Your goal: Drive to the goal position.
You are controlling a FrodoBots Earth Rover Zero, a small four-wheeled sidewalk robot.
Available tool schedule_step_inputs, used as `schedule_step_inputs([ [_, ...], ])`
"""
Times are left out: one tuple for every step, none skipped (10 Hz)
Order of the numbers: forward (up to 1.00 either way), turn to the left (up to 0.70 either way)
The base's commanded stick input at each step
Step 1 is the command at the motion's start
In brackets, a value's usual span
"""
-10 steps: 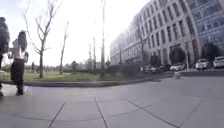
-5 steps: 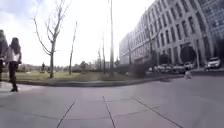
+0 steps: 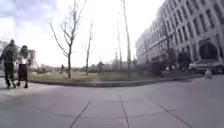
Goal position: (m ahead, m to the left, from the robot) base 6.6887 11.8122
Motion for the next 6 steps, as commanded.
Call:
schedule_step_inputs([
  [0.0, 0.7],
  [0.0, 0.7],
  [0.0, 0.7],
  [0.0, 0.7],
  [0.0, 0.7],
  [0.0, 0.7],
])
